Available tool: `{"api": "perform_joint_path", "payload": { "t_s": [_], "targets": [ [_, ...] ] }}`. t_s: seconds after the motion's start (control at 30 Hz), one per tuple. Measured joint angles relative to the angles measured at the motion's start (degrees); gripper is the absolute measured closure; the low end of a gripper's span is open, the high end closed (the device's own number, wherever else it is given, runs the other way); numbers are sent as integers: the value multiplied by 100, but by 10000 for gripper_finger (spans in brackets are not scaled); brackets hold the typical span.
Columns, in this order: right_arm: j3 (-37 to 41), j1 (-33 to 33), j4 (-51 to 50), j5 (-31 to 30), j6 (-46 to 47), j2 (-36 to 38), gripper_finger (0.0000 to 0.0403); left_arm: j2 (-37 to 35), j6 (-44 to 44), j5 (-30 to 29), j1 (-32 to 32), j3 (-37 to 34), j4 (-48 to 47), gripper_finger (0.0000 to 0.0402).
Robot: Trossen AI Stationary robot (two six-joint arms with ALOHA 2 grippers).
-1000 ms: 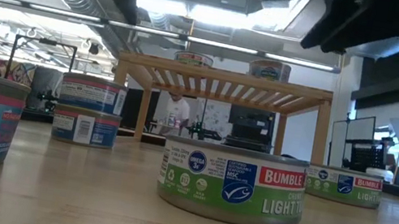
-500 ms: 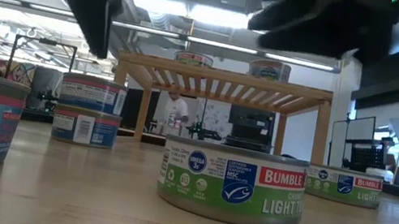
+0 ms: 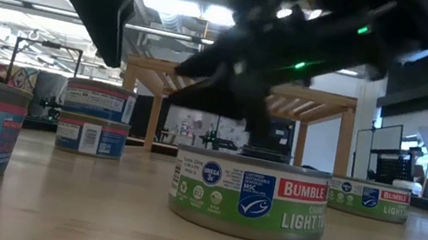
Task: Stack canned seafood by type on shelf
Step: Stack the blue pink tuna can on top of the blue pink tuna can on the shelf
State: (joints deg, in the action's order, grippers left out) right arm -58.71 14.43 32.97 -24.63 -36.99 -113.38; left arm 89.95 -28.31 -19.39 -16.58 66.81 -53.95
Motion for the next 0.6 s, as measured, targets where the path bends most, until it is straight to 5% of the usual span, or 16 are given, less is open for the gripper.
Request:
{"api": "perform_joint_path", "payload": {
  "t_s": [0.6],
  "targets": [
    [-857,-260,46,89,-105,-787,123,337,119,-89,0,0,65,251]
  ]
}}
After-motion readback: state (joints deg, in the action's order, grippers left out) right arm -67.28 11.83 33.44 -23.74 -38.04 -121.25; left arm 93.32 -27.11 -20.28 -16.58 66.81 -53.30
